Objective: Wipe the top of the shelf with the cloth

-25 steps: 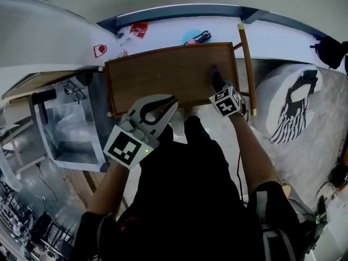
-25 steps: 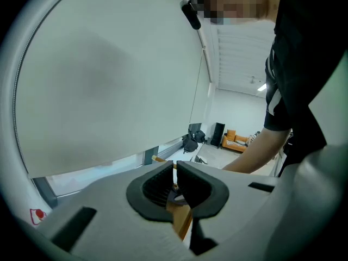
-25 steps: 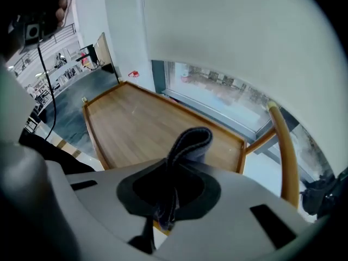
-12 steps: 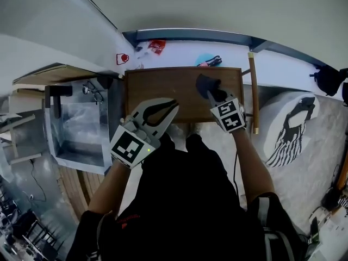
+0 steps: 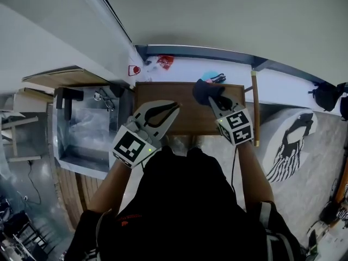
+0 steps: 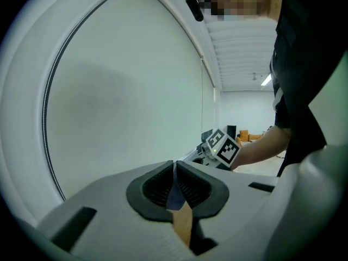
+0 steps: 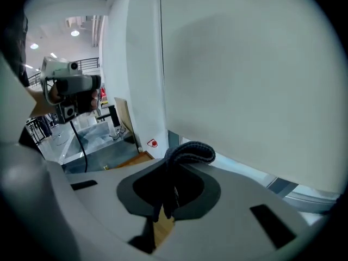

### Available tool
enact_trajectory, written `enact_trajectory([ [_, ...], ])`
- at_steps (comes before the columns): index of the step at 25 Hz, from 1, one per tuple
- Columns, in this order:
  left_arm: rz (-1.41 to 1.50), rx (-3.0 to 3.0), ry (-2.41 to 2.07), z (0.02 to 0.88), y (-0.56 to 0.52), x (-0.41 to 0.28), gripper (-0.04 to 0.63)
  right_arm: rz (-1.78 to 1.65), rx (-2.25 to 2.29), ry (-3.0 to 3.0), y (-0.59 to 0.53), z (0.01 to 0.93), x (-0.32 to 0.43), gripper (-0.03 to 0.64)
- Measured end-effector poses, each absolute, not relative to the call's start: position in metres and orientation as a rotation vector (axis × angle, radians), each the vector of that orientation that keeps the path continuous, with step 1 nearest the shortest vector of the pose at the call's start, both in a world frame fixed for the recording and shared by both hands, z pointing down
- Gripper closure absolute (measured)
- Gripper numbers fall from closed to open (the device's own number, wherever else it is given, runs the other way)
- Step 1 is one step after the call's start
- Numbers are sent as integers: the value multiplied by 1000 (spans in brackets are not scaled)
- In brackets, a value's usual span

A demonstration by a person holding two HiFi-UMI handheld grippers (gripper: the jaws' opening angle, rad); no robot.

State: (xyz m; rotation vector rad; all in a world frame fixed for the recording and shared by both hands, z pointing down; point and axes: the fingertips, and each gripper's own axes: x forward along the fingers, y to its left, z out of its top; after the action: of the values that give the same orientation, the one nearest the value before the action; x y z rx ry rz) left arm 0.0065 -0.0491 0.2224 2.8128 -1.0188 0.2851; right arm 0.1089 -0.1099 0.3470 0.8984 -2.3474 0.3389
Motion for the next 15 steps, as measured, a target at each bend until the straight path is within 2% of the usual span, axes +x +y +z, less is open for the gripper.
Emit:
enact_trajectory([
  [15, 226, 2839, -1114, 194, -54, -28, 560, 233, 938, -2565, -108, 239, 69, 588],
])
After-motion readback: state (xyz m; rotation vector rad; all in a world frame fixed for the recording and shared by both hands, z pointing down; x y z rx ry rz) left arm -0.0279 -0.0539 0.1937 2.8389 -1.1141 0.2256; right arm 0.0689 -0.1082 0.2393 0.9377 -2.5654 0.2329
